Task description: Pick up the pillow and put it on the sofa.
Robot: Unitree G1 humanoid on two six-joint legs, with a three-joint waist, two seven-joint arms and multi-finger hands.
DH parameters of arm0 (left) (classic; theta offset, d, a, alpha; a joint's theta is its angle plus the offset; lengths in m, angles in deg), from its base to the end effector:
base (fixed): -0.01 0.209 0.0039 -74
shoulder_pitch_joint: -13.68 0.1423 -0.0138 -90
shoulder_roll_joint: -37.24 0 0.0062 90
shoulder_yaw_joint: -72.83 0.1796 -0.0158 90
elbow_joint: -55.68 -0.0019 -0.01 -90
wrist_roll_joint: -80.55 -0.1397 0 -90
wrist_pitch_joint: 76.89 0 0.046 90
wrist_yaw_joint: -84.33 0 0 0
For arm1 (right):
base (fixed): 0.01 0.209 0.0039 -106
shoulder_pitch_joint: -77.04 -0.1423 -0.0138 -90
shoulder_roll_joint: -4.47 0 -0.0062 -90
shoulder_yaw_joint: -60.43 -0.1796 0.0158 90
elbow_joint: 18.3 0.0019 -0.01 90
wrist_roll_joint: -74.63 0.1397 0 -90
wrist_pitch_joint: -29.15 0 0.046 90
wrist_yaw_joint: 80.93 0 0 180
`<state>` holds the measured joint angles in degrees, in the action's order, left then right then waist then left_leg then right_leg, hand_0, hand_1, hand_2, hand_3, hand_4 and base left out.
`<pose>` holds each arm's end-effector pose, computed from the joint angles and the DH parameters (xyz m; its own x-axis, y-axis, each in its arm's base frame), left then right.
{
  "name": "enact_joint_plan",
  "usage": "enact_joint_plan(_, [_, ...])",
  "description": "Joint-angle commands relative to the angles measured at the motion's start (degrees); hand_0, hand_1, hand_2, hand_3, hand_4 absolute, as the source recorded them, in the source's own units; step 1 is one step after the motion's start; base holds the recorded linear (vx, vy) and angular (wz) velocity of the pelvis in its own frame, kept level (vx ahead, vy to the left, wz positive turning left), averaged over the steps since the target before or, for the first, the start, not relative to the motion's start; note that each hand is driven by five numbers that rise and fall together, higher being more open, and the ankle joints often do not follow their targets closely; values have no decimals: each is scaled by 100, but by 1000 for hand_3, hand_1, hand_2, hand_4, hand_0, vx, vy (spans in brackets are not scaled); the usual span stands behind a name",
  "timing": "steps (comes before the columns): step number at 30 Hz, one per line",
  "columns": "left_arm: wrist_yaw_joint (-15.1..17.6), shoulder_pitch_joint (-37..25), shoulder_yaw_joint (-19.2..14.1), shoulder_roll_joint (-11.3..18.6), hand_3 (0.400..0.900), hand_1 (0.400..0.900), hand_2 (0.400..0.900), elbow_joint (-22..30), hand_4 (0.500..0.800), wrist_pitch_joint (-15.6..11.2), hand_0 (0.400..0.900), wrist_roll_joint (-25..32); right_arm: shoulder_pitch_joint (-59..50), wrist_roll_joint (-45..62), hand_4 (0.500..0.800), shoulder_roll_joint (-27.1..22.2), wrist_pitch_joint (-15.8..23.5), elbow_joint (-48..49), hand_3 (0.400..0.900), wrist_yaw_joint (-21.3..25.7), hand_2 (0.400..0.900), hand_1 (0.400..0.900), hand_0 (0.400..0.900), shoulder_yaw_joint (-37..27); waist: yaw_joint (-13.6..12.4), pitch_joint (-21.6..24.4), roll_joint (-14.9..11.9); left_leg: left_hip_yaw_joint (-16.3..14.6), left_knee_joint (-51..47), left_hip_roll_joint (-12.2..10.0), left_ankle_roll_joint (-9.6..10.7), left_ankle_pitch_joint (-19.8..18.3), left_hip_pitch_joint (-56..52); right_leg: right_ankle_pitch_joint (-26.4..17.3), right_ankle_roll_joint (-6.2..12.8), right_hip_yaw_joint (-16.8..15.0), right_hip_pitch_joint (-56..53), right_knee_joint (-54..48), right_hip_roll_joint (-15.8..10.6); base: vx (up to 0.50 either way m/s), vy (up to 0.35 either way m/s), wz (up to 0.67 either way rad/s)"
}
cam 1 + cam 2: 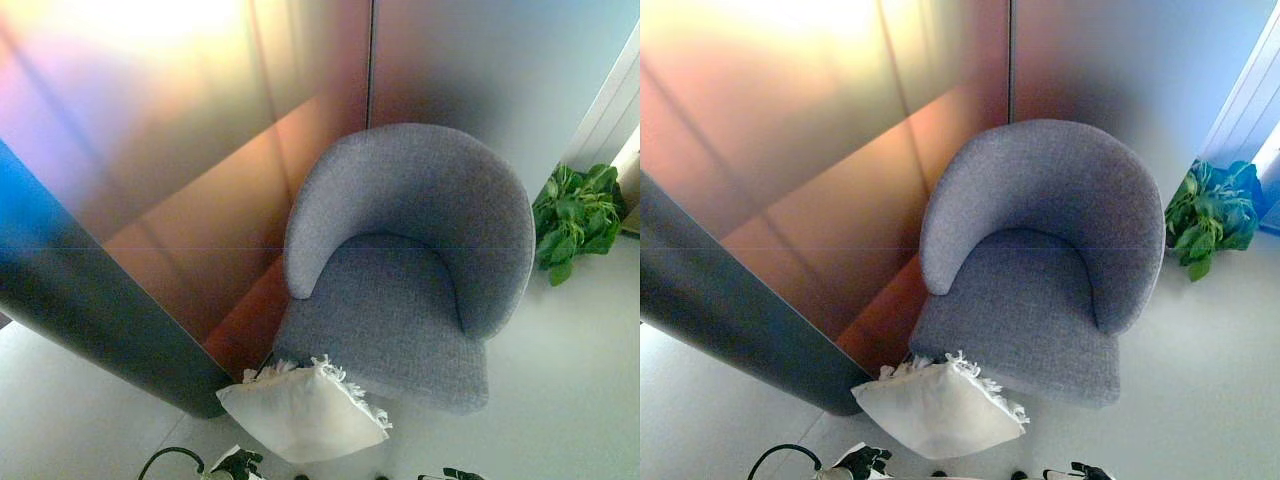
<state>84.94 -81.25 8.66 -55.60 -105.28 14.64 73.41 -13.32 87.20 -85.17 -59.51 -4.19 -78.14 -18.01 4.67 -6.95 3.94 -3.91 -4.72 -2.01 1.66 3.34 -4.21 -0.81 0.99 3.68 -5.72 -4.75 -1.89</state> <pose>0.0957 0.2004 -0.1128 0.3584 0.0933 -0.9289 0.5325 0.7968 0.2855 0.0581 -0.2359 -0.1138 0.2667 -0.2601 -0.9280 0.0237 0.9644 -0.2635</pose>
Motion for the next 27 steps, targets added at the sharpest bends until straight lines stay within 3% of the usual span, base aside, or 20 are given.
enact_joint_plan(1, [350,-580,163,449,900,900,900,-143,800,55,900,-254,-523,-139,800,-268,-26,-49,900,-6,900,900,900,205,85,-374,-192,-158,-28,440,-236,-300,2,-357,424,-54,400,27,-128,-65,134,-6])
enact_joint_plan(5, [548,-921,349,698,900,900,900,-24,800,127,900,-294,-766,-115,800,-531,-32,-13,900,-22,900,900,900,224,230,-731,-48,-211,-28,487,-239,-222,324,-460,456,-159,837,64,-209,-134,175,-6])
enact_joint_plan(9, [659,-1508,453,1053,900,900,900,55,800,237,900,92,-1015,-62,800,-847,21,76,900,-57,900,900,900,203,420,-1182,109,-326,-28,562,-226,-100,702,-582,501,-366,1327,124,-284,-156,184,-15])
enact_joint_plan(16, [615,-2366,212,1748,900,900,900,96,800,118,900,592,-997,-13,800,-1253,150,221,900,-79,900,900,900,32,674,-1778,290,-487,-9,653,-137,83,1218,-704,584,-634,1948,201,-330,-93,125,-13])
enact_joint_plan(20, [630,-2941,158,2002,900,900,900,48,800,135,900,758,-1075,40,800,-1346,210,329,900,-156,900,900,900,31,808,-2032,258,-603,80,639,-67,204,1559,-807,604,-711,2339,280,-334,-106,52,-9])
enact_joint_plan(27, [580,-3718,142,2225,900,900,900,64,800,-115,900,1283,-1234,139,800,-1331,288,545,900,-165,900,900,900,222,973,-2284,151,-845,191,584,15,340,2095,-994,626,-803,2908,344,-314,-78,6,-6])
